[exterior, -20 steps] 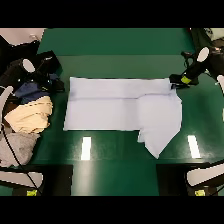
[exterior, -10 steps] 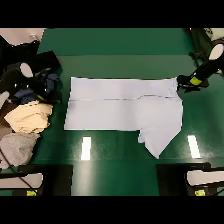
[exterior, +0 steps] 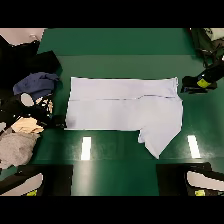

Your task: Fold the shirts.

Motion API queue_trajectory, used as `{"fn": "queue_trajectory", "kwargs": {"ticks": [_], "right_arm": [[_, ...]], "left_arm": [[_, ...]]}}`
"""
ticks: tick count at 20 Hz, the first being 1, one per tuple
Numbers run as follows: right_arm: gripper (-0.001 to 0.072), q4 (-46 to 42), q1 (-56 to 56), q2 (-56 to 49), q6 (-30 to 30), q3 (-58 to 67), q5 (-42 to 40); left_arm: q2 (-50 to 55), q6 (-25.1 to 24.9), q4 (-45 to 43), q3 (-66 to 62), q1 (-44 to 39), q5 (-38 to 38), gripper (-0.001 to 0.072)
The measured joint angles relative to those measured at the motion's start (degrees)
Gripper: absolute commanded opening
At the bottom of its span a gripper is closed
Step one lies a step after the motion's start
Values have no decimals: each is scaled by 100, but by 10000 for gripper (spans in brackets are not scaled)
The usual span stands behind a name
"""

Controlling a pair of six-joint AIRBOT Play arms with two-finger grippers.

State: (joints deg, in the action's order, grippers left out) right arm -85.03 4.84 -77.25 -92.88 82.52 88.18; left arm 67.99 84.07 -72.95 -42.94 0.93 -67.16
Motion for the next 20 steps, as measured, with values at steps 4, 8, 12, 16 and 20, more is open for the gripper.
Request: {"fn": "queue_trajectory", "kwargs": {"ticks": [4, 8, 12, 16, 20], "right_arm": [[415, 0, -7, 310, 0, -450, -122], [409, -2, -7, 575, 0, -654, -175], [410, -2, 20, 881, 0, -789, 31], [409, -2, 190, 1386, 2, -1703, 219], [409, 295, 328, 1939, -31, -3215, 203]], "left_arm": [[-50, 9, 205, 140, -192, 286, 480], [-31, 96, 291, 201, -566, 678, 29], [-22, 140, 247, 85, -695, 691, 27], [-68, 122, 282, -302, -728, 496, 28], [-103, 31, 295, -514, -732, 402, 28]]}}
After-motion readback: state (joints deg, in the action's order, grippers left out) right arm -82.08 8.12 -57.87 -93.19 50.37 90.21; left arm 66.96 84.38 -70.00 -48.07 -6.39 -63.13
